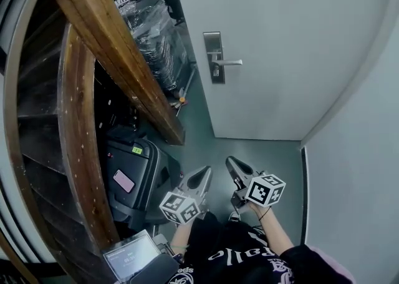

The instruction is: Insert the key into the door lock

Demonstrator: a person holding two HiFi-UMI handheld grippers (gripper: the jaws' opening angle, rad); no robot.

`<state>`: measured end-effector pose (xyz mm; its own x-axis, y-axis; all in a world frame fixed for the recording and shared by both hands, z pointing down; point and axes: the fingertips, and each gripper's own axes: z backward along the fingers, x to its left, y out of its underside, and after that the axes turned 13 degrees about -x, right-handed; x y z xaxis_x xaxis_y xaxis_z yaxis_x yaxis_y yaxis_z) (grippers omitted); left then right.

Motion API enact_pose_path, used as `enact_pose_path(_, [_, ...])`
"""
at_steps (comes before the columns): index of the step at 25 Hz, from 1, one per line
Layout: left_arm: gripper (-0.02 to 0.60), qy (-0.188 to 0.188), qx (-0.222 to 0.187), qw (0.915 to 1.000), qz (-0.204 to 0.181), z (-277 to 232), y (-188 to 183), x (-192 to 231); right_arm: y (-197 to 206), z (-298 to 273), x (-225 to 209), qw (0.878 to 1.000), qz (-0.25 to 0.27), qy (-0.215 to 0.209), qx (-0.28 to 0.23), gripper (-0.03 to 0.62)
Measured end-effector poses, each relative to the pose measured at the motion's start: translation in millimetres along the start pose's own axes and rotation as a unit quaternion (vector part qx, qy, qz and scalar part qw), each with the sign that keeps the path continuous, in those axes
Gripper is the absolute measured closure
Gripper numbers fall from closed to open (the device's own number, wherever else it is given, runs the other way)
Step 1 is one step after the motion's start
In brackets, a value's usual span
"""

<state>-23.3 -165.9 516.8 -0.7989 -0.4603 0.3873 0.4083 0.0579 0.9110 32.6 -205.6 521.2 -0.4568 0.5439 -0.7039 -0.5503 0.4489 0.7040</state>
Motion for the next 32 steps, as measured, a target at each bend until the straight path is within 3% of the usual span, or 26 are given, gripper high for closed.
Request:
enact_pose_path(6, [0.577,-0.001,-0.009,0.9999,-0.006,34.0,-9.4,-5.2,24.1,18.1,27.5,1.000,-0.001,-0.003,0.005,0.559])
enact_pose_path(13, [0.577,0.012,-0.004,0.9999,-0.009,105.7,-18.7,-10.3,80.1,38.4,77.2,1.000,-0.014,0.008,0.008,0.559])
enact_pose_path(23, [0.577,0.056,0.024,0.9981,0.010,208.5,-15.9,-20.7,150.4,91.1,140.1,0.998,-0.026,0.059,-0.025,0.560])
enact_pose_path(32, [0.577,0.091,0.041,0.9947,0.023,238.5,-3.8,-43.0,167.8,139.9,158.9,0.994,-0.006,0.102,-0.041,0.560])
